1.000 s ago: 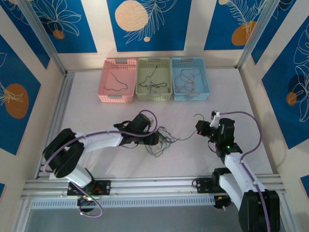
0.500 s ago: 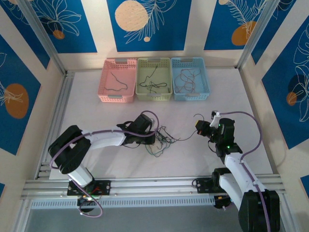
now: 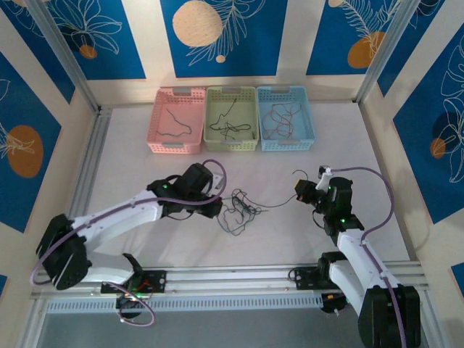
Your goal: Untangle the cables
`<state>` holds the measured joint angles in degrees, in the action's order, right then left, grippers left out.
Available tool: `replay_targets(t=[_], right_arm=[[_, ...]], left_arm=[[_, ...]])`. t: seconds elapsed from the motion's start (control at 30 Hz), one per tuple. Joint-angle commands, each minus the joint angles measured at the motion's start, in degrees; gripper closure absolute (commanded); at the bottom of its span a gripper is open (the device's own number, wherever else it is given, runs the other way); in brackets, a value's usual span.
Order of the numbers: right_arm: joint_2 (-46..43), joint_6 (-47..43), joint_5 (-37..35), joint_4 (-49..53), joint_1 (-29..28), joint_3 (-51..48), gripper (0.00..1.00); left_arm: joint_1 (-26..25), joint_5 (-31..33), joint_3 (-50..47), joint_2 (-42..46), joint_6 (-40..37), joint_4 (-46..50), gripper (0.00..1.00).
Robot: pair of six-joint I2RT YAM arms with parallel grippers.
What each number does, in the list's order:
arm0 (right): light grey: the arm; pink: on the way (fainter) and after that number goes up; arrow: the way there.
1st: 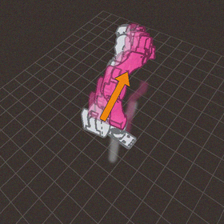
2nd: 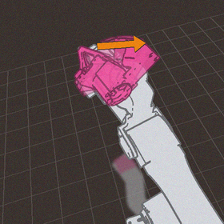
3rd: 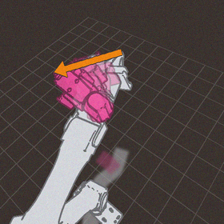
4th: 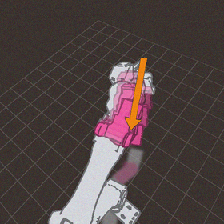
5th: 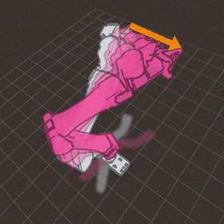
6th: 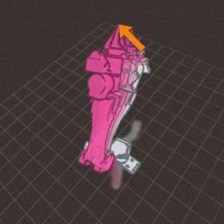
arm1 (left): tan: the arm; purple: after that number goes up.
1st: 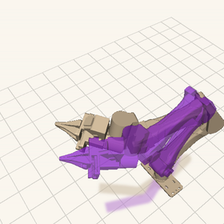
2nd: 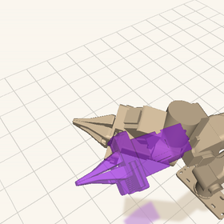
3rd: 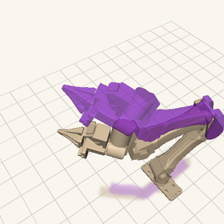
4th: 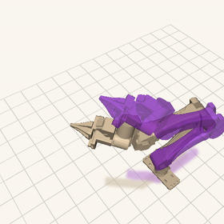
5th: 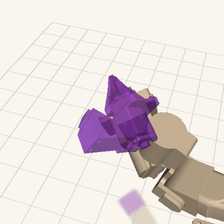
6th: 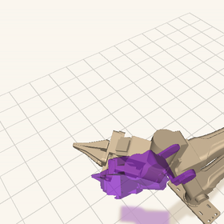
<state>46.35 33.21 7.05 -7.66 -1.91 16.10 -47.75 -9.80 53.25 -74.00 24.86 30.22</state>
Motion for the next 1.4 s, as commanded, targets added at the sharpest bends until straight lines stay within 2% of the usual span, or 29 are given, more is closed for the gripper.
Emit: replay_targets(t=[0.0, 0.17, 0.3, 0.4, 0.53, 0.73, 0.93, 1.03, 1.1, 1.2, 1.27, 1.37], right_arm=[[-0.2, -0.6, -2.4, 0.2, -0.3, -0.5, 1.0], [0.2, -0.4, -3.4, 0.6, -0.2, -0.5, 1.0], [0.2, -0.1, -4.3, 0.6, -0.2, -0.6, 1.0], [0.4, 0.0, -4.4, 0.4, -0.1, -0.6, 1.0], [0.6, 0.0, -4.2, 0.5, -0.1, -0.6, 1.0], [1.5, 0.0, -3.6, 0.2, 0.0, -0.5, 1.0], [3.1, 0.1, -0.7, -1.0, -0.1, -0.1, 1.0], [3.0, -0.2, 0.4, -1.4, -0.3, 0.0, 1.0], [2.7, -0.4, -0.4, -0.7, -0.3, 0.2, 1.0], [1.6, -0.6, -3.2, 1.2, 0.0, 0.3, 1.0], [0.8, -0.4, -4.7, 1.9, 0.4, 0.1, 1.0], [0.2, -0.1, -5.5, 2.0, 0.7, -0.3, 1.0]], left_arm=[[0.4, -5.8, 0.7, 4.5, -3.0, 9.5, 1.0], [0.3, -2.8, -0.1, 10.4, -2.3, 18.0, 1.0], [0.3, -4.6, -1.0, 14.9, -2.3, 20.7, 1.0], [0.2, -9.7, -1.7, 15.4, -2.7, 19.7, 1.0], [0.1, -11.4, -1.7, 14.3, -3.3, 17.7, 1.0], [0.1, -17.9, -3.6, 14.2, -3.2, 9.3, 1.0], [0.1, -16.6, -4.1, 11.9, -3.8, 7.5, 1.0], [0.1, -12.0, -3.6, 8.6, -4.0, 9.9, 1.0], [0.1, -5.4, -2.4, 6.9, -4.1, 14.2, 1.0], [0.2, 14.0, 2.7, 6.2, -2.7, 25.8, 1.0], [0.8, 26.2, 6.3, 9.0, -1.9, 31.5, 1.0], [5.1, 32.4, 10.1, 11.4, -3.5, 35.6, 1.0]])
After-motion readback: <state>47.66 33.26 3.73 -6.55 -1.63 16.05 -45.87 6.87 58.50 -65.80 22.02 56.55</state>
